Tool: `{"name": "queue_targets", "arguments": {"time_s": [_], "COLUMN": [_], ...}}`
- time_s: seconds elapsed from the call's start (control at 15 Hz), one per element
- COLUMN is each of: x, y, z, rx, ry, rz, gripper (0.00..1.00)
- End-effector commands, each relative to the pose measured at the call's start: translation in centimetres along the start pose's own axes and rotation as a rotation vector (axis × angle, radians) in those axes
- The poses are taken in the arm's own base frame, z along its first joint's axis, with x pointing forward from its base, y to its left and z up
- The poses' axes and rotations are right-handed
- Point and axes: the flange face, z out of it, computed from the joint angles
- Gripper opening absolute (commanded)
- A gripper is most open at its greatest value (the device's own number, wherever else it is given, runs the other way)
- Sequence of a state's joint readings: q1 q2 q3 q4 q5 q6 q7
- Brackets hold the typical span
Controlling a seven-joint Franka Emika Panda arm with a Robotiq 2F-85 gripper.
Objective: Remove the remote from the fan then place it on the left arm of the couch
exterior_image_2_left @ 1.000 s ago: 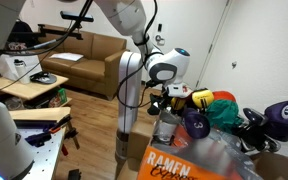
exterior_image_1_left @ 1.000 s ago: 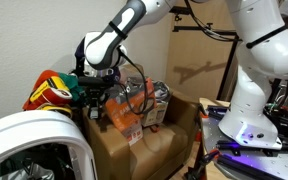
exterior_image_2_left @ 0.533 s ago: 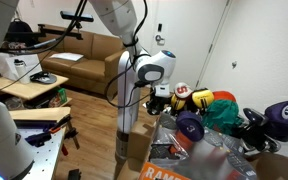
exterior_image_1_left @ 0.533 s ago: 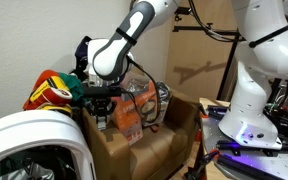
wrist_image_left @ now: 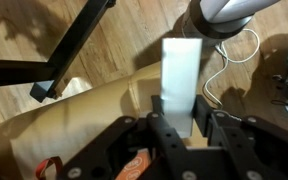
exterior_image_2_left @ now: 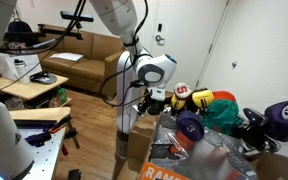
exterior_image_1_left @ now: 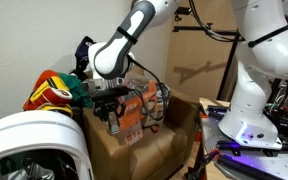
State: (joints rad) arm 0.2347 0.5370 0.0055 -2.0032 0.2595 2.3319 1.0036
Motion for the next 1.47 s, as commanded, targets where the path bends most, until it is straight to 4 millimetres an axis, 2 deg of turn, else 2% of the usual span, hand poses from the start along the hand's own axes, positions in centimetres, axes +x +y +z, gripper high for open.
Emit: {"name": "queue_targets", "arguments": {"time_s": [0.0, 0.33, 0.47, 0.73, 1.07, 1.2, 1.4], "x": [3.1, 6.8, 7.2, 7.4, 6.5, 5.7, 4.2], "y": [-0.2, -1.4, -2.1, -3.9, -6.1, -6.4, -5.9], "z": [2.6, 5.2, 5.9, 6.8, 9.5, 10.8, 11.3], "rx": [-0.062, -0.091, -0.106, -0.115, -0.065, -0.065, -0.097], "ry": [-0.05, -0.007, 0.011, 0.07, 0.088, 0.072, 0.038], "rz": [-0.038, -0.096, -0.111, -0.163, -0.2, -0.178, -0.134], "gripper": [0.1, 0.1, 0.1, 0.1, 0.1, 0.1, 0.1]}}
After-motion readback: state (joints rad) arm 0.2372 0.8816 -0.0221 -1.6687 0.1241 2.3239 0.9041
